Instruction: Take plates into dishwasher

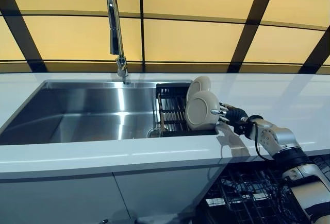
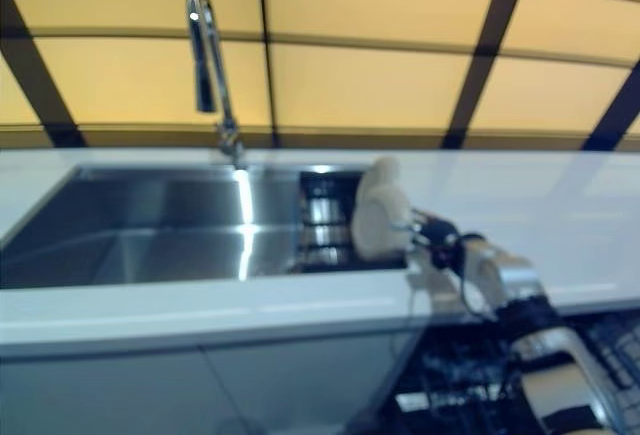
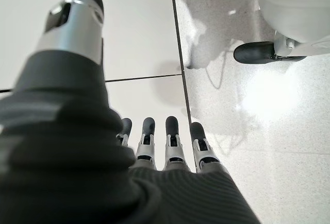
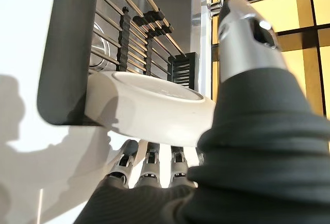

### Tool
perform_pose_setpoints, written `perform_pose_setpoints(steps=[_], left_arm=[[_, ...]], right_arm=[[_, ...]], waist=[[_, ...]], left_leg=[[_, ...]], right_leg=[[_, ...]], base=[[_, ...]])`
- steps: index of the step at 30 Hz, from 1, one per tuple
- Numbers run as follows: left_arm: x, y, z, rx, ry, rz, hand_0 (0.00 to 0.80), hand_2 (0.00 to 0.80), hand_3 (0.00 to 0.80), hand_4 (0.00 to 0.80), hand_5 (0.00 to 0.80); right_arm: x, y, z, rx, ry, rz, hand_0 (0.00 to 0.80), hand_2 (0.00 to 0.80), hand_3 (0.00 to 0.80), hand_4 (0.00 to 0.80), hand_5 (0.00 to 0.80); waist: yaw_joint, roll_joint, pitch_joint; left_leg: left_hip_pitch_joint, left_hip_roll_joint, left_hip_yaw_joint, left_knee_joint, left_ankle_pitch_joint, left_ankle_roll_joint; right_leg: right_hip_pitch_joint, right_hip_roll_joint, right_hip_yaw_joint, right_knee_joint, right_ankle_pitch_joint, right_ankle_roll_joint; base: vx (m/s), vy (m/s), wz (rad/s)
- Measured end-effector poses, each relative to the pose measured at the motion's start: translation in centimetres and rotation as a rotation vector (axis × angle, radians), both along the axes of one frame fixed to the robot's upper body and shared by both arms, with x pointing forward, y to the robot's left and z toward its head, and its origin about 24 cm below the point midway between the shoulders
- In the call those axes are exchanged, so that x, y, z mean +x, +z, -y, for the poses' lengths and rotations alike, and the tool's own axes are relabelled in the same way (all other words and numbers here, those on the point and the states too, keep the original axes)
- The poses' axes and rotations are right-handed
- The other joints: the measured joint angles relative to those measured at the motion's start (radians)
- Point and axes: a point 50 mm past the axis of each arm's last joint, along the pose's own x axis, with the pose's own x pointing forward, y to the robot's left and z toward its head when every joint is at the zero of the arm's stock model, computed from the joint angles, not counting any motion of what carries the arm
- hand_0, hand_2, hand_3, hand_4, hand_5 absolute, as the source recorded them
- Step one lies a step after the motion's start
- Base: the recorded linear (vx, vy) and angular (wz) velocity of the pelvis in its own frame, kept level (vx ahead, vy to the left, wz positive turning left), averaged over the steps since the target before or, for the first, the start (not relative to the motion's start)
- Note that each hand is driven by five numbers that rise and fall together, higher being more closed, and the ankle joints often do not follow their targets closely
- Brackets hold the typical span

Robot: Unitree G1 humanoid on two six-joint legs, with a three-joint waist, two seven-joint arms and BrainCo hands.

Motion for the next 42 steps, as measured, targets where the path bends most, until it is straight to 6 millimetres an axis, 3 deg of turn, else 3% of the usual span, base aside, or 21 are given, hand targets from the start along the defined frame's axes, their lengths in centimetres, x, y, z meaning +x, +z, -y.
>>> perform_pose_setpoints(steps=[7, 12, 17, 18, 19, 20, 21, 42], left_arm=[[0.5, 0.1, 0.4, -0.002, -0.004, 0.005, 0.0, 0.0, 0.0, 0.0, 0.0], [0.5, 0.0, 0.7, -0.002, -0.023, 0.001, 0.0, 0.0, 0.0, 0.0, 0.0], [1.0, 0.1, 0.9, -0.001, -0.033, 0.01, 0.0, 0.0, 0.0, 0.0, 0.0], [1.0, 0.1, 0.9, 0.0, -0.032, 0.009, 0.0, 0.0, 0.0, 0.0, 0.0], [1.0, 0.1, 0.9, 0.0, -0.033, 0.008, 0.0, 0.0, 0.0, 0.0, 0.0], [1.0, 0.1, 0.9, 0.0, -0.034, 0.007, 0.0, 0.0, 0.0, 0.0, 0.0], [1.0, 0.1, 0.9, 0.001, -0.034, 0.007, 0.0, 0.0, 0.0, 0.0, 0.0], [1.1, 0.0, 1.2, 0.0, -0.034, 0.008, 0.0, 0.0, 0.0, 0.0, 0.0]], right_arm=[[0.2, -0.3, -1.5, 0.039, -0.01, -0.026, 0.0, 0.0, 0.0, 0.0, 0.0], [0.1, -2.0, -3.8, 0.05, 0.027, -0.11, 0.0, 0.0, 0.0, 0.0, 0.0], [0.1, -2.2, -3.9, 0.046, -0.002, -0.118, 0.0, 0.0, 0.0, 0.0, 0.0], [0.1, -2.2, -4.0, 0.048, -0.008, -0.121, 0.414, 0.414, 0.414, 0.414, 0.414], [0.1, -2.4, -4.1, 0.05, -0.017, -0.127, 0.43, 0.43, 0.43, 0.43, 0.43], [0.2, -2.5, -4.3, 0.05, -0.033, -0.13, 0.681, 0.681, 0.681, 0.681, 0.681], [0.3, -2.6, -4.4, 0.047, -0.051, -0.132, 0.8, 0.8, 0.8, 0.8, 0.8], [0.7, -2.1, -4.1, 0.033, -0.146, -0.078, 0.8, 0.8, 0.8, 0.8, 0.8]], waist=[[0.001, 0.0, -0.001], [0.007, 0.001, -0.001], [0.035, 0.002, -0.001], [0.041, 0.002, -0.001], [0.043, 0.002, -0.001], [0.047, 0.002, -0.001], [0.05, 0.002, -0.001], [0.052, 0.021, 0.011]], left_leg=[[0.0, 0.001, 0.004, 0.0, 0.0, -0.001], [-0.002, 0.001, 0.001, 0.001, 0.001, -0.001], [-0.004, 0.0, -0.002, 0.002, 0.001, -0.001], [-0.004, -0.001, -0.003, 0.002, 0.001, -0.001], [-0.005, -0.001, -0.003, 0.002, 0.001, -0.001], [-0.006, -0.001, -0.003, 0.002, 0.001, -0.001], [-0.006, -0.001, -0.004, 0.002, 0.001, -0.001], [-0.02, -0.002, -0.006, 0.003, 0.001, 0.0]], right_leg=[[-0.001, 0.001, 0.001, 0.0, 0.001, -0.001], [-0.002, 0.001, 0.0, 0.001, 0.001, -0.001], [-0.002, 0.0, 0.0, 0.001, 0.001, -0.001], [-0.002, 0.0, 0.0, 0.001, 0.001, -0.001], [-0.002, 0.0, 0.0, 0.001, 0.001, -0.001], [-0.003, -0.001, 0.0, 0.001, 0.001, -0.001], [-0.003, -0.001, 0.0, 0.001, 0.001, -0.001], [-0.014, -0.002, -0.003, 0.001, 0.001, -0.001]], base=[[0.0, 0.009, 0.0], [0.0, 0.0, 0.0], [-0.006, 0.004, 0.02], [0.0, 0.0, 0.0], [0.0, 0.0, 0.0], [0.0, 0.0, 0.0], [0.0, 0.0, 0.0], [0.0, 0.0, 0.0]])
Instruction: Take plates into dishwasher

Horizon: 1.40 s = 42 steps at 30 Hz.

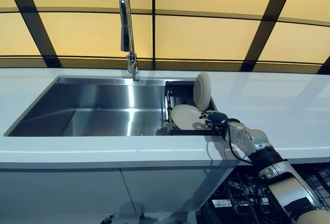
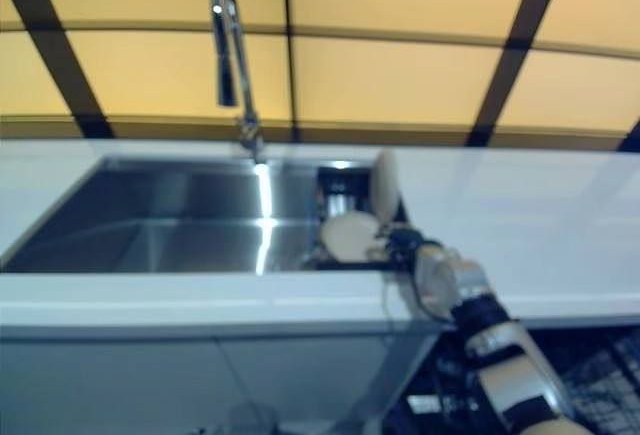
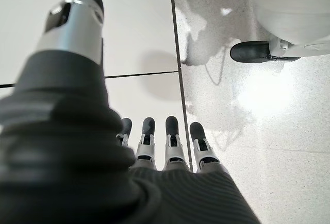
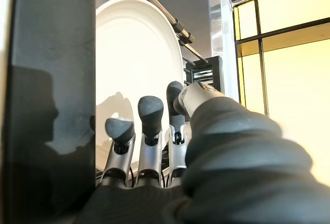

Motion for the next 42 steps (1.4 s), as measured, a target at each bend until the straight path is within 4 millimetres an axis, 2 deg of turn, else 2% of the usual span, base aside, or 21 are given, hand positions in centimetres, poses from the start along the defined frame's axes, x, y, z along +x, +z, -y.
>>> perform_pose_setpoints(steps=[9, 16, 21, 24, 25, 26, 27, 28, 36, 42], left_arm=[[0.1, 0.0, 0.0, 0.0, -0.001, 0.002, 0.0, 0.0, 0.0, 0.0, 0.0], [0.1, 0.0, 0.1, 0.0, 0.0, 0.007, 0.0, 0.0, 0.0, 0.0, 0.0], [0.0, 0.0, 0.0, 0.003, 0.006, 0.008, 0.0, 0.0, 0.0, 0.0, 0.0], [-0.1, 0.0, 0.0, 0.002, 0.011, 0.007, 0.0, 0.0, 0.0, 0.0, 0.0], [0.0, 0.0, 0.0, 0.002, 0.013, 0.01, 0.0, 0.0, 0.0, 0.0, 0.0], [0.0, 0.0, 0.0, 0.002, 0.013, 0.01, 0.0, 0.0, 0.0, 0.0, 0.0], [0.0, 0.0, 0.0, 0.002, 0.013, 0.01, 0.0, 0.0, 0.0, 0.0, 0.0], [0.0, 0.0, 0.0, 0.001, 0.016, 0.011, 0.0, 0.0, 0.0, 0.0, 0.0], [0.0, 0.1, -0.4, -0.001, 0.048, 0.02, 0.0, 0.0, 0.0, 0.0, 0.0], [0.0, 0.1, -0.4, -0.003, 0.045, 0.019, 0.0, 0.0, 0.0, 0.0, 0.0]], right_arm=[[0.1, 0.3, 0.2, 0.003, -0.025, 0.032, 0.8, 0.8, 0.8, 0.8, 0.8], [0.1, 1.3, -0.4, 0.053, -0.097, 0.15, 0.8, 0.8, 0.8, 0.8, 0.8], [-1.0, 1.2, -0.9, 0.079, -0.084, 0.215, 0.8, 0.8, 0.8, 0.8, 0.8], [-1.9, 0.5, -0.6, 0.002, -0.057, 0.246, 0.8, 0.8, 0.8, 0.8, 0.8], [-2.1, 0.3, -0.2, -0.064, -0.052, 0.264, 0.772, 0.772, 0.772, 0.772, 0.772], [-2.2, 0.3, 0.2, -0.124, -0.045, 0.278, 0.326, 0.326, 0.326, 0.326, 0.326], [-2.2, 0.3, 0.4, -0.153, -0.041, 0.285, 0.188, 0.188, 0.188, 0.188, 0.188], [-2.3, 0.5, 1.1, -0.233, -0.032, 0.309, 0.0, 0.0, 0.0, 0.0, 0.0], [-3.0, 5.2, 7.2, -0.768, -0.049, 0.456, 0.0, 0.0, 0.0, 0.0, 0.0], [-3.3, 8.3, 8.9, -1.025, -0.042, 0.521, 0.0, 0.0, 0.0, 0.0, 0.0]], waist=[[-0.001, 0.0, 0.0], [-0.008, 0.0, 0.0], [-0.016, 0.0, 0.001], [-0.032, 0.001, 0.002], [-0.033, 0.002, 0.002], [-0.036, 0.002, 0.002], [-0.042, 0.002, 0.002], [-0.048, 0.002, 0.003], [-0.06, 0.001, 0.005], [-0.06, -0.008, 0.01]], left_leg=[[0.0, 0.0, 0.0, -0.001, 0.0, 0.0], [0.0, 0.0, 0.001, -0.003, 0.0, 0.0], [0.0, -0.001, 0.001, -0.007, 0.001, 0.001], [0.0, -0.001, 0.002, -0.008, 0.001, 0.002], [0.0, -0.001, 0.002, -0.008, 0.001, 0.002], [0.0, 0.0, 0.003, -0.008, 0.001, 0.002], [0.0, 0.0, 0.003, -0.008, 0.001, 0.002], [-0.001, 0.0, 0.003, -0.008, 0.001, 0.002], [-0.001, 0.002, 0.007, -0.009, 0.001, 0.002], [0.001, 0.003, 0.01, -0.008, 0.0, 0.001]], right_leg=[[0.0, 0.0, 0.0, 0.0, 0.0, 0.0], [-0.001, 0.0, 0.0, 0.0, 0.0, 0.0], [-0.004, -0.001, 0.001, 0.0, -0.001, 0.001], [-0.004, -0.001, 0.002, 0.0, -0.001, 0.001], [-0.004, -0.001, 0.003, 0.0, -0.001, 0.001], [-0.005, -0.001, 0.003, 0.0, -0.001, 0.001], [-0.005, 0.0, 0.004, 0.0, -0.001, 0.001], [-0.005, -0.001, 0.003, 0.0, -0.002, 0.002], [-0.008, 0.002, 0.007, 0.0, -0.004, 0.005], [-0.008, 0.003, 0.01, 0.0, -0.004, 0.006]], base=[[0.0, 0.0, 0.0], [0.0, 0.0, 0.0], [0.0, 0.0, 0.0], [0.0, 0.0, 0.0], [0.0, 0.0, 0.0], [0.0, 0.0, 0.0], [0.0, 0.0, 0.0], [0.0, 0.0, 0.0], [-0.004, -0.009, -0.01], [0.0, 0.0, 0.0]])
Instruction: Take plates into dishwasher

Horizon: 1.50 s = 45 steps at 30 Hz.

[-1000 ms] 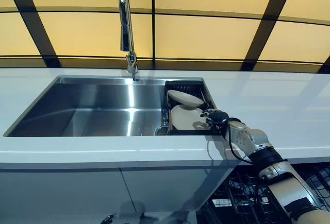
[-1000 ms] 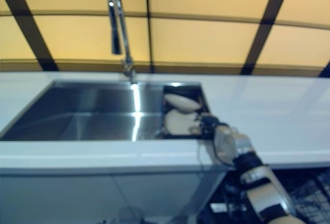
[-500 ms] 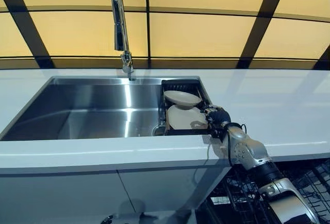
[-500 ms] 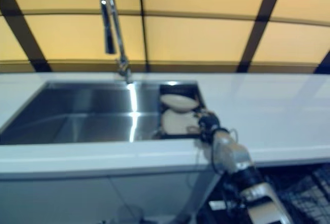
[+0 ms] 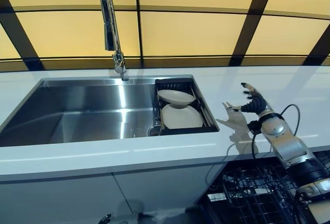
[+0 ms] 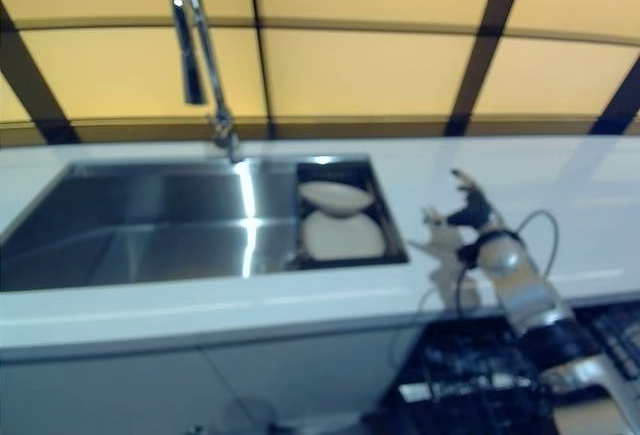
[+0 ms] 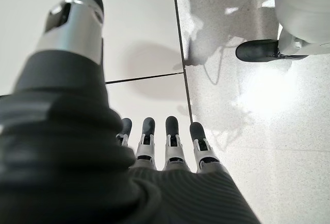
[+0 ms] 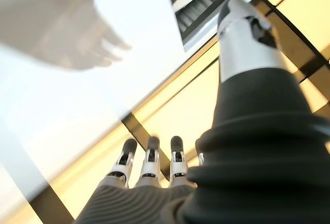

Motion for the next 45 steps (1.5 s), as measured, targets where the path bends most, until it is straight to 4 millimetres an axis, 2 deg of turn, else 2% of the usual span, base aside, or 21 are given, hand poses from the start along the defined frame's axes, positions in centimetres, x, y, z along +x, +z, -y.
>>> perform_pose_setpoints(steps=[4, 7, 11, 14, 20, 28, 33, 39, 42, 45], left_arm=[[0.0, 0.1, -0.3, 0.003, -0.004, 0.0, 0.0, 0.0, 0.0, 0.0, 0.0], [-0.1, 0.1, -0.4, 0.004, -0.008, -0.009, 0.0, 0.0, 0.0, 0.0, 0.0], [0.1, 0.2, -0.5, 0.02, -0.042, -0.016, 0.0, 0.0, 0.0, 0.0, 0.0], [0.2, 0.3, -0.7, 0.024, -0.046, -0.015, 0.0, 0.0, 0.0, 0.0, 0.0], [0.8, 0.7, -1.0, 0.03, -0.057, 0.006, 0.0, 0.0, 0.0, 0.0, 0.0], [0.7, 0.7, -1.3, 0.035, -0.054, -0.006, 0.0, 0.0, 0.0, 0.0, 0.0], [0.6, 0.7, -1.6, 0.042, -0.053, -0.01, 0.0, 0.0, 0.0, 0.0, 0.0], [0.4, 0.7, -1.8, 0.048, -0.049, -0.017, 0.0, 0.0, 0.0, 0.0, 0.0], [0.3, 0.7, -1.9, 0.049, -0.048, -0.018, 0.0, 0.0, 0.0, 0.0, 0.0], [0.2, 0.7, -2.0, 0.05, -0.046, -0.021, 0.0, 0.0, 0.0, 0.0, 0.0]], right_arm=[[0.0, 2.5, 0.5, -0.178, 0.004, 0.033, 0.0, 0.0, 0.0, 0.0, 0.0], [0.1, 4.0, 0.1, -0.262, 0.019, 0.065, 0.0, 0.0, 0.0, 0.0, 0.0], [0.5, 5.8, -0.9, -0.342, 0.071, 0.074, 0.0, 0.0, 0.0, 0.0, 0.0], [0.9, 6.2, -2.2, -0.379, 0.119, 0.063, 0.0, 0.0, 0.0, 0.0, 0.0], [1.5, 5.8, -3.1, -0.404, 0.165, 0.019, 0.0, 0.0, 0.0, 0.0, 0.0], [2.7, 3.8, -3.9, -0.356, 0.18, -0.068, 0.0, 0.0, 0.0, 0.0, 0.0], [3.2, 2.5, -3.1, -0.324, 0.131, -0.124, 0.0, 0.0, 0.0, 0.0, 0.0], [3.5, 1.9, -2.4, -0.308, 0.094, -0.144, 0.0, 0.0, 0.0, 0.0, 0.0], [3.6, 1.3, -1.7, -0.298, 0.066, -0.168, 0.0, 0.0, 0.0, 0.0, 0.0], [3.8, 1.2, -2.0, -0.288, 0.063, -0.159, 0.0, 0.0, 0.0, 0.0, 0.0]], waist=[[0.004, -0.012, 0.006], [0.004, -0.019, 0.008], [0.006, -0.03, 0.01], [0.008, -0.042, 0.01], [0.033, -0.051, 0.006], [0.072, -0.052, 0.006], [0.093, -0.049, 0.008], [0.116, -0.028, 0.022], [0.117, -0.018, 0.027], [0.119, -0.009, 0.034]], left_leg=[[0.0, 0.0, -0.001, 0.0, 0.0, 0.0], [0.0, 0.0, -0.001, 0.0, 0.0, 0.0], [0.001, 0.001, -0.002, 0.001, 0.0, 0.0], [0.0, 0.0, -0.003, 0.001, 0.0, 0.0], [0.002, -0.001, -0.006, 0.001, 0.0, 0.0], [-0.006, -0.004, -0.02, 0.008, 0.001, 0.0], [-0.018, -0.012, -0.051, 0.013, 0.004, 0.003], [-0.021, -0.027, -0.083, 0.011, 0.011, 0.012], [-0.018, -0.032, -0.101, 0.011, 0.012, 0.014], [-0.021, -0.035, -0.11, 0.01, 0.013, 0.015]], right_leg=[[0.001, 0.0, 0.0, 0.0, 0.0, 0.0], [0.001, 0.001, 0.0, 0.0, 0.0, 0.0], [0.001, 0.004, -0.001, 0.0, 0.001, -0.001], [0.001, 0.004, -0.002, 0.0, 0.001, -0.001], [0.002, 0.001, -0.002, 0.0, 0.003, -0.004], [0.009, -0.005, -0.016, 0.0, 0.0, -0.001], [0.013, -0.014, -0.036, 0.0, -0.002, 0.002], [0.025, -0.03, -0.049, 0.001, -0.009, 0.014], [0.039, -0.036, -0.062, 0.001, -0.016, 0.021], [0.039, -0.038, -0.066, 0.001, -0.017, 0.022]], base=[[0.017, -0.008, 0.0], [0.005, -0.011, 0.0], [0.003, -0.009, 0.0], [0.0, 0.0, 0.0], [0.0, 0.0, 0.0], [0.008, 0.014, 0.05], [0.014, 0.036, 0.17], [0.019, 0.049, 0.17], [0.023, 0.028, 0.2], [0.017, 0.01, 0.1]])
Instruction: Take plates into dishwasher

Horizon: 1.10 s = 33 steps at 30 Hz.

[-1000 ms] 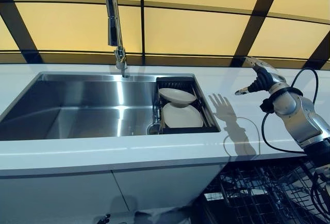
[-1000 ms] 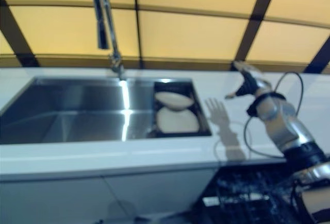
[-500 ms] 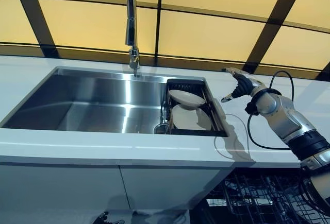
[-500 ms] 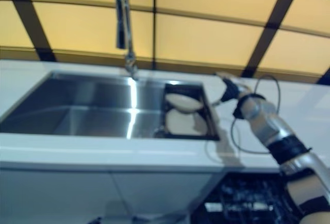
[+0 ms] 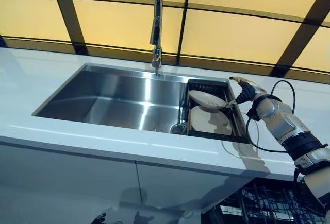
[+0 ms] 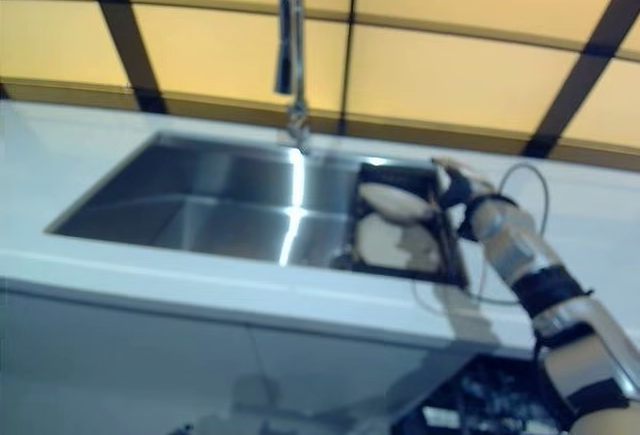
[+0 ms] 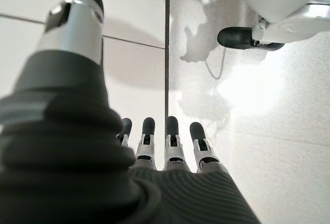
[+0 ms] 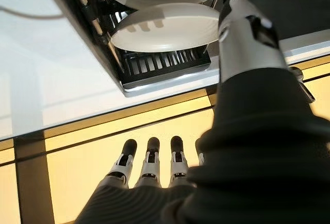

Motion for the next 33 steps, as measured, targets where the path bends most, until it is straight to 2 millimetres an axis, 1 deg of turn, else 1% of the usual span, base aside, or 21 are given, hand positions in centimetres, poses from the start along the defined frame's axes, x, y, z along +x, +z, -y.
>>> perform_pose_setpoints(steps=[5, 11, 18, 23, 25, 33], left_arm=[[0.0, 0.0, 0.0, -0.001, 0.002, -0.001, 0.0, 0.0, 0.0, 0.0, 0.0], [0.0, 0.0, -0.1, -0.002, 0.001, 0.002, 0.0, 0.0, 0.0, 0.0, 0.0], [0.2, 0.1, -0.2, -0.002, -0.004, 0.011, 0.0, 0.0, 0.0, 0.0, 0.0], [0.3, 0.3, -0.4, 0.004, -0.004, 0.015, 0.0, 0.0, 0.0, 0.0, 0.0], [0.4, 0.3, -0.4, 0.005, -0.005, 0.018, 0.0, 0.0, 0.0, 0.0, 0.0], [1.5, 0.7, -0.3, 0.003, -0.017, 0.056, 0.0, 0.0, 0.0, 0.0, 0.0]], right_arm=[[0.1, -0.4, 0.3, 0.009, -0.032, 0.003, 0.0, 0.0, 0.0, 0.0, 0.0], [0.1, -0.5, 0.6, 0.01, -0.052, 0.017, 0.0, 0.0, 0.0, 0.0, 0.0], [0.1, -0.9, 1.2, 0.013, -0.084, -0.003, 0.0, 0.0, 0.0, 0.0, 0.0], [0.3, -1.2, 0.8, 0.024, -0.082, -0.012, 0.0, 0.0, 0.0, 0.0, 0.0], [0.3, -1.4, 0.5, 0.03, -0.076, -0.016, 0.0, 0.0, 0.0, 0.0, 0.0], [0.7, -2.4, -0.8, 0.061, -0.055, -0.029, 0.0, 0.0, 0.0, 0.0, 0.0]], waist=[[0.004, 0.004, 0.002], [0.009, 0.018, 0.017], [0.028, 0.013, 0.031], [0.028, 0.001, 0.056], [0.027, 0.001, 0.056], [0.029, 0.007, 0.079]], left_leg=[[-0.013, -0.004, -0.019, 0.005, 0.002, 0.001], [-0.028, -0.005, -0.035, 0.013, 0.003, 0.0], [-0.032, -0.005, -0.042, 0.016, 0.003, -0.002], [-0.035, -0.005, -0.053, 0.018, 0.003, -0.002], [-0.047, -0.007, -0.063, 0.021, 0.004, -0.003], [-0.054, -0.009, -0.064, 0.034, 0.004, -0.004]], right_leg=[[-0.002, -0.003, -0.002, 0.0, -0.004, 0.004], [-0.001, -0.005, -0.02, 0.0, -0.006, 0.004], [-0.001, -0.004, -0.026, 0.0, -0.008, 0.003], [-0.001, -0.004, -0.034, 0.0, -0.009, 0.003], [-0.002, -0.005, -0.034, 0.0, -0.011, 0.005], [-0.003, -0.006, -0.035, 0.001, -0.013, 0.005]], base=[[-0.009, 0.001, 0.12], [0.001, -0.013, 0.07], [0.008, -0.028, 0.04], [0.007, -0.039, 0.07], [-0.004, -0.031, 0.14], [0.001, -0.008, 0.04]])
